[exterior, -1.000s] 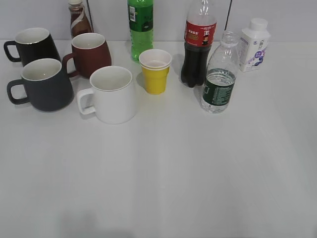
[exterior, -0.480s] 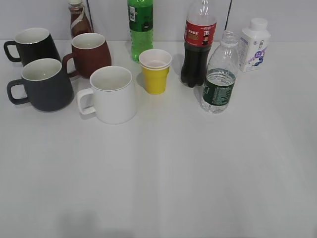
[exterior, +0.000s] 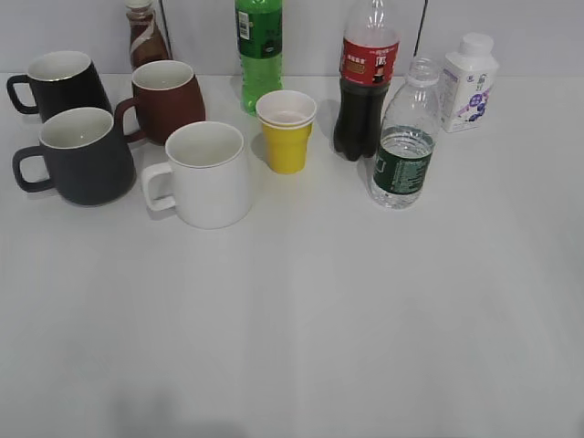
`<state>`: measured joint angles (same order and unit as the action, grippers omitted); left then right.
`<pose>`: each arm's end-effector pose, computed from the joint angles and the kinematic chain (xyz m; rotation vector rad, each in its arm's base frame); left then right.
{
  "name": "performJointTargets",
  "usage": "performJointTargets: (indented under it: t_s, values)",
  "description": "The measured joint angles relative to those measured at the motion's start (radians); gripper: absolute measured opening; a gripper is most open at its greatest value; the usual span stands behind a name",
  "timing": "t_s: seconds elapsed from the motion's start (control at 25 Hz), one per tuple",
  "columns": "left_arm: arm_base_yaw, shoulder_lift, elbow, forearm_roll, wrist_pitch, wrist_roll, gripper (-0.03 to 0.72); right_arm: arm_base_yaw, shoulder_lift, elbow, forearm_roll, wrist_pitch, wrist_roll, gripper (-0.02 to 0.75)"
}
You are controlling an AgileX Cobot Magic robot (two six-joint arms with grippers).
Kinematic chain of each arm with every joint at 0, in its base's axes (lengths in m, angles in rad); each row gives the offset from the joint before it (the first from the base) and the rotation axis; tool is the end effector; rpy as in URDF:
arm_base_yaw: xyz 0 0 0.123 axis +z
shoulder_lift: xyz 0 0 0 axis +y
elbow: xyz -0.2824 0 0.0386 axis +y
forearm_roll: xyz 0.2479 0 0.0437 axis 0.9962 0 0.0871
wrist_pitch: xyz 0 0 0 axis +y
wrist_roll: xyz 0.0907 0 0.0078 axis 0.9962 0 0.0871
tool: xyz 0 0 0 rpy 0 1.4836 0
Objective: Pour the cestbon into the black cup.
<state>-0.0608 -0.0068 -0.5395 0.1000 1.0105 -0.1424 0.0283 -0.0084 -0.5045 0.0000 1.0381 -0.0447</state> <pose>-0.0087 0.0082 0.2925 -0.0836 1.9424 -0.0171 -0.0058 -0.0002 0.2802 -0.0733 2.0075 -0.0105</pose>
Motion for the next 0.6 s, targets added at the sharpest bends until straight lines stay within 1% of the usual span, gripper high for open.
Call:
performJointTargets:
  t_s: [0.04, 0.12, 0.16, 0.24, 0.28, 0.4, 0.48, 0.6]
  values:
    - [0.0, 0.0, -0.002, 0.001, -0.076, 0.0, 0.237, 0.0, 0.0, 0.0, 0.0, 0.0, 0.0, 0.588]
    - [0.0, 0.0, 0.005, 0.003, -0.288, 0.0, 0.237, 0.0, 0.0, 0.0, 0.0, 0.0, 0.0, 0.588]
    - [0.0, 0.007, 0.015, 0.007, -0.423, 0.0, 0.237, 0.0, 0.0, 0.0, 0.0, 0.0, 0.0, 0.588]
    - [0.0, 0.047, 0.057, 0.011, -0.669, 0.0, 0.237, 0.0, 0.0, 0.0, 0.0, 0.0, 0.0, 0.588]
    - [0.0, 0.085, 0.086, 0.011, -0.756, 0.0, 0.237, 0.0, 0.0, 0.0, 0.0, 0.0, 0.0, 0.588]
    - [0.0, 0.241, 0.185, 0.018, -1.026, 0.0, 0.237, 0.0, 0.0, 0.0, 0.006, 0.0, 0.0, 0.588]
    - [0.0, 0.381, 0.243, 0.017, -1.171, 0.0, 0.237, 0.0, 0.0, 0.0, 0.012, 0.0, 0.0, 0.588]
    - [0.0, 0.67, 0.288, 0.017, -1.362, 0.0, 0.237, 0.0, 0.0, 0.0, 0.036, 0.0, 0.0, 0.588]
